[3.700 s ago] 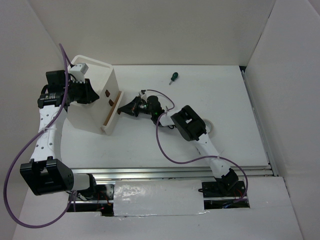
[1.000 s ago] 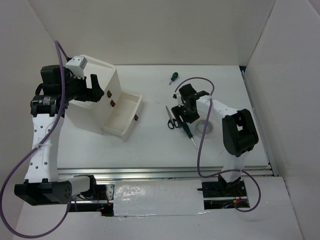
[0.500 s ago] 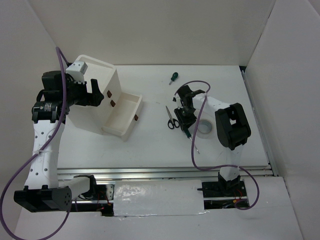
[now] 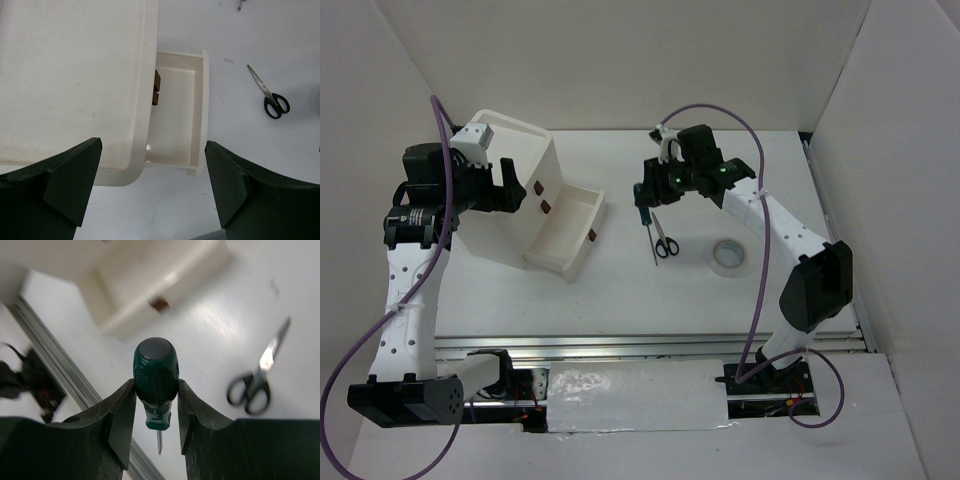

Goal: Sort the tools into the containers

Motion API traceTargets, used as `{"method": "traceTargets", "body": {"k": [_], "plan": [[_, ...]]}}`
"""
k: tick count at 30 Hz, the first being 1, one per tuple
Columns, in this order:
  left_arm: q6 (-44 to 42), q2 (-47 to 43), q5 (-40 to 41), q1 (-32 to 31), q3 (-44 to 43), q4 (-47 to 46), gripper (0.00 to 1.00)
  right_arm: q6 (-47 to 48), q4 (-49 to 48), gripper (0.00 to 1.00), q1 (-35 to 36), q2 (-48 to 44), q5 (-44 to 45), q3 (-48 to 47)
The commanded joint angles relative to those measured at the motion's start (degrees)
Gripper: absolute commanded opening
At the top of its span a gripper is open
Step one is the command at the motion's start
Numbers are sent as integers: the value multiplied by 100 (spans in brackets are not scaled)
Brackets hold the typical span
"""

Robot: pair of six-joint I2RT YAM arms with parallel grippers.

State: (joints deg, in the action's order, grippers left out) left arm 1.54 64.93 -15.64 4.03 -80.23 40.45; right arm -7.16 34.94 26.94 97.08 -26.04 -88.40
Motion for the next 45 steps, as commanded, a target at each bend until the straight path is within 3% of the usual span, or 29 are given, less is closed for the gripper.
{"method": "traceTargets", "body": {"k": [1,5,12,25,35,37,39,43,45], "plan": [[-14,-164,113,-25,33,-292,98,-1242,-2213,0,276,-164,-105,-511],[127,-208,158,-17,174,-397,99,-2288,-3711,0,715,310,729,-791],[189,-217,114,1,253,-432,99,-2896,-4249,0,1261,1874,1163,-2066],[154,-331,166,27,552,-582,99,-1948,-4619,0,1595,2632,1154,-1839],[329,-218,447,54,534,-687,99,-2229,-4408,6,1709,2931,926,-1645],[347,-174,430,63,473,-661,98,-2194,-4373,11,1753,2975,934,-1654],[347,-129,412,71,455,-643,98,-2141,-4320,25,1753,3010,891,-1663],[399,-138,448,63,473,-722,98,-2141,-4355,67,1745,2966,741,-1505],[443,-156,500,80,508,-757,98,-2210,-4346,72,1736,2914,758,-1496]]}}
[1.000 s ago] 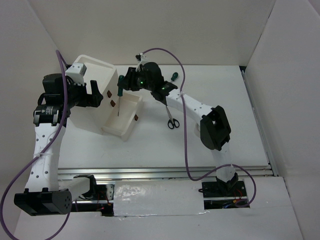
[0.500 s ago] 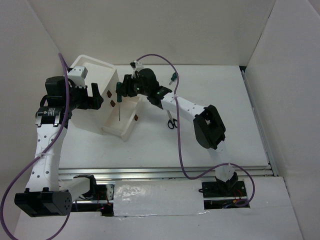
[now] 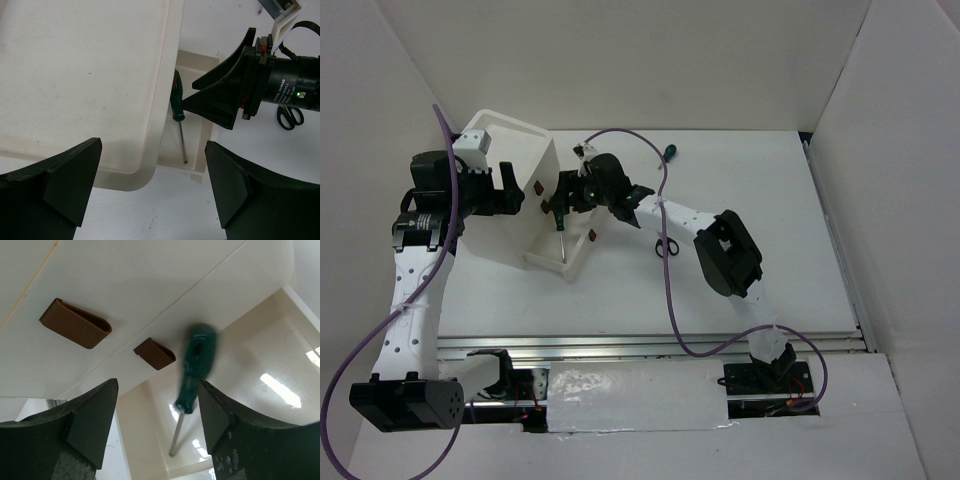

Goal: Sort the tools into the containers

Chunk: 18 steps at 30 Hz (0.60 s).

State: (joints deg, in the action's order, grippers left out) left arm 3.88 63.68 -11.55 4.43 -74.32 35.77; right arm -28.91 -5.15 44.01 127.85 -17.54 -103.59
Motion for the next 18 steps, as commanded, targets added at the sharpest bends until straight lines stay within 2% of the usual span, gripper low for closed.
{"method": "traceTargets", "body": {"k": [1,8,11,12,16,18], "plan": [[218,-40,118,41,-65,-316,98,-71,-347,73,11,-216,-83,14],[289,-31,171,49,-56,-404,98,-598,-189,74,-471,-550,250,-582],[297,-22,171,41,-56,-448,98,-547,-31,74,-788,-691,811,-654],[306,-14,179,41,-47,-457,98,-511,31,72,-884,-709,1544,-671],[315,13,188,50,-29,-474,98,330,313,67,-1043,-490,3392,-829],[306,22,206,41,-21,-466,98,569,330,67,-1140,-245,3879,-908]]}}
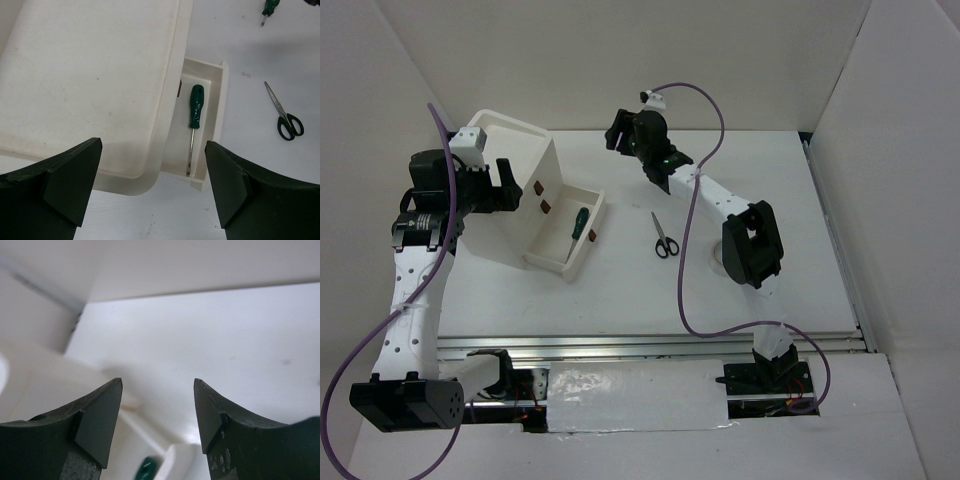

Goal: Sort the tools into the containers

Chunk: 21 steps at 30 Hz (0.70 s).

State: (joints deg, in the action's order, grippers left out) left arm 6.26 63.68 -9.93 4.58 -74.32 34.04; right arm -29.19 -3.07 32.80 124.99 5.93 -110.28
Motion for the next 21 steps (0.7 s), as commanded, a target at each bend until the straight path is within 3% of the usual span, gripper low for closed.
{"method": "traceTargets", "body": {"k": [1,6,14,21], "plan": [[51,22,70,34,-21,-284,98,868,192,67,-141,208,1751,-327],[-28,13,97,34,32,-249,98,1766,139,68,-633,307,1403,-108],[-142,4,-315,26,41,-319,98,2575,869,68,-1161,755,830,-758],[-476,56,-843,-176,-371,-609,97,2480,1045,68,-1600,80,357,-30]]}}
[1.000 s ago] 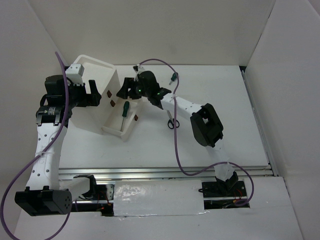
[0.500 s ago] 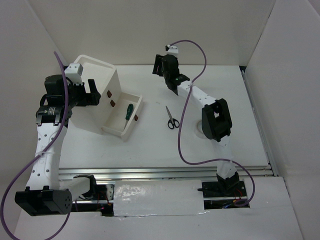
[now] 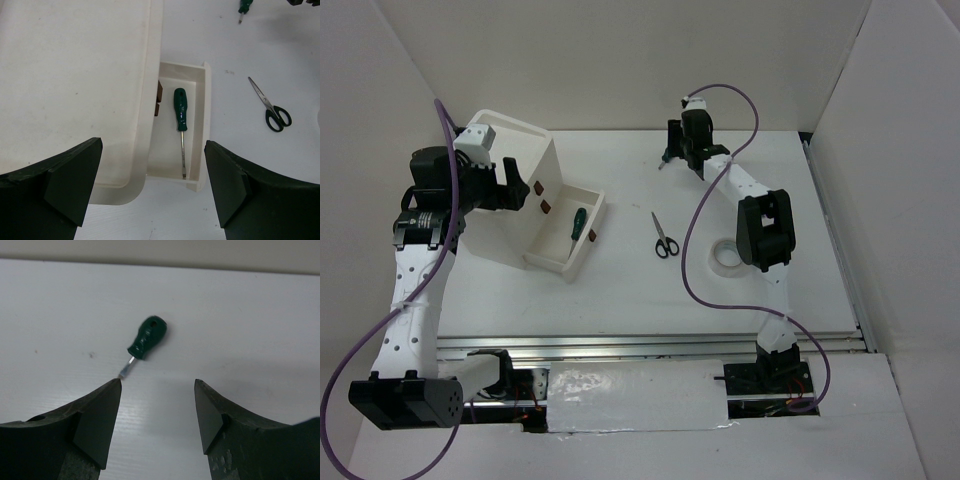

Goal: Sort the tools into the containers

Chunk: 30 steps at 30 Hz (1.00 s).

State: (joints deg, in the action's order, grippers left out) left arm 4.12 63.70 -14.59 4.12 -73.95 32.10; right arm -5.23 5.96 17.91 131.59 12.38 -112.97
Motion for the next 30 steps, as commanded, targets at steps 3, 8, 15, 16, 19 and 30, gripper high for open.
{"method": "traceTargets", "body": {"k": [3,8,15,16,19,30], "plan": [[-254,361,-378,-367,-865,-397,95,-100,292,68,-314,-1019,-561,573],[-236,1362,16,-1577,-1874,-371,86,-477,546,69,-735,-1846,-1175,1328],[413,3778,747,-2450,-3703,-608,67,-786,969,71,-1491,-3252,-2141,2383],[614,4347,860,-2582,-4062,-686,66,-803,1021,72,-1588,-3410,-2257,2689],[845,5326,1168,-2872,-4417,-1248,65,-839,1048,73,-1956,-4034,-2679,3348],[1187,8078,1994,-3418,-5710,-3024,66,-1120,1312,74,-2564,-5459,-3198,4484]]}}
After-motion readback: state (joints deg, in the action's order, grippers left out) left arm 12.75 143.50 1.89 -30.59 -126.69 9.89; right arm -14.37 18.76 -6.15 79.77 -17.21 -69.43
